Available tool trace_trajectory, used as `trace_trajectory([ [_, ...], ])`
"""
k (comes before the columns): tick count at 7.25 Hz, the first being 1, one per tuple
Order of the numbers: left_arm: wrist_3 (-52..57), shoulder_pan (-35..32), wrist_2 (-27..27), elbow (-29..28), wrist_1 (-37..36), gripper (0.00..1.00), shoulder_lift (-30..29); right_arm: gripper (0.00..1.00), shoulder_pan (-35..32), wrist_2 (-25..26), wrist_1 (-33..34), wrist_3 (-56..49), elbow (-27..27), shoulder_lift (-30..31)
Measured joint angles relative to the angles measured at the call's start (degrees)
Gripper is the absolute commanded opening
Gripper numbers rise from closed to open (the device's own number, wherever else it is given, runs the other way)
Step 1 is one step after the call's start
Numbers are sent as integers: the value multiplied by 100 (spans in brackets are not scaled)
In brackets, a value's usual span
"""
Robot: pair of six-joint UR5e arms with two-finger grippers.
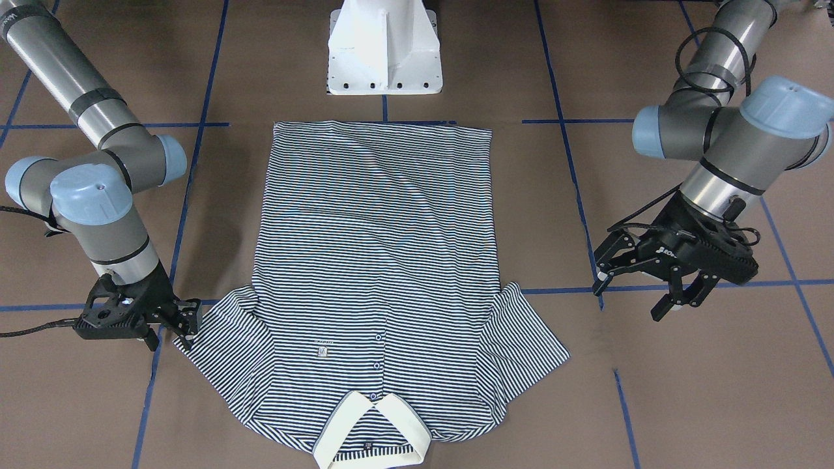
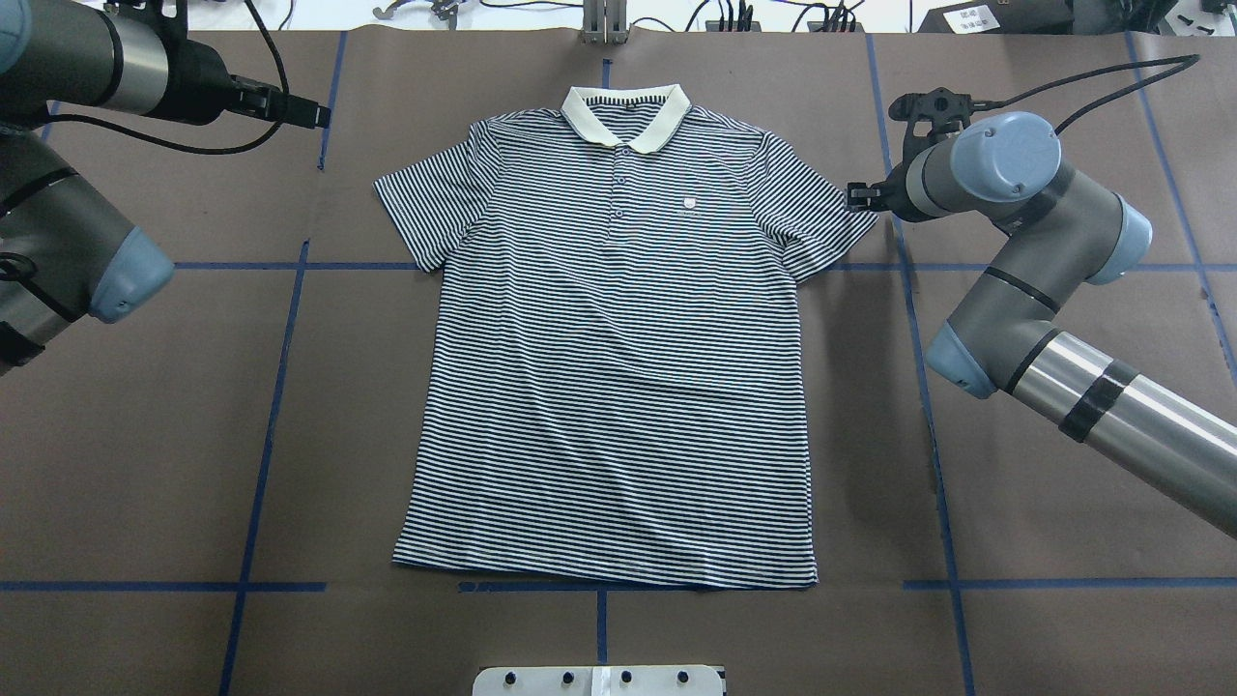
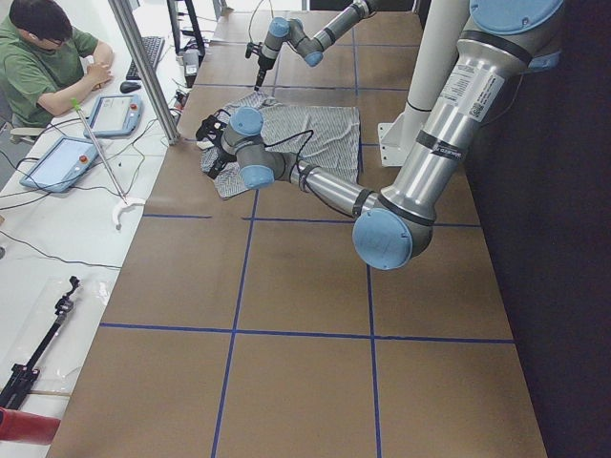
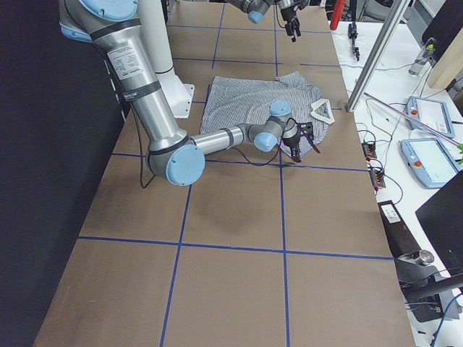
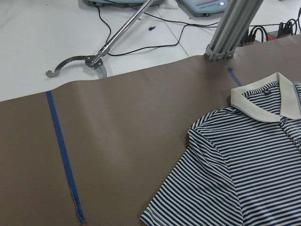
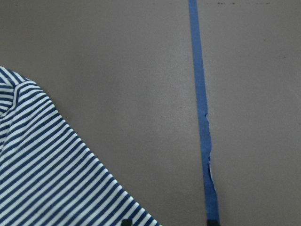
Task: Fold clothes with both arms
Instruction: 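Lower the right gripper onto the sleeve nearest it and grasp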
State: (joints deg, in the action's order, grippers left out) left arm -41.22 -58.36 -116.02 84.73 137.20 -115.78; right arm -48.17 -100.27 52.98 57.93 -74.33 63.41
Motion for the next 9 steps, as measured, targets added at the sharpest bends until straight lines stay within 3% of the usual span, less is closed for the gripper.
trace_trajectory([
  [9,0,0,0,0,1,100,13,57,124,8,-7,8,5,53],
])
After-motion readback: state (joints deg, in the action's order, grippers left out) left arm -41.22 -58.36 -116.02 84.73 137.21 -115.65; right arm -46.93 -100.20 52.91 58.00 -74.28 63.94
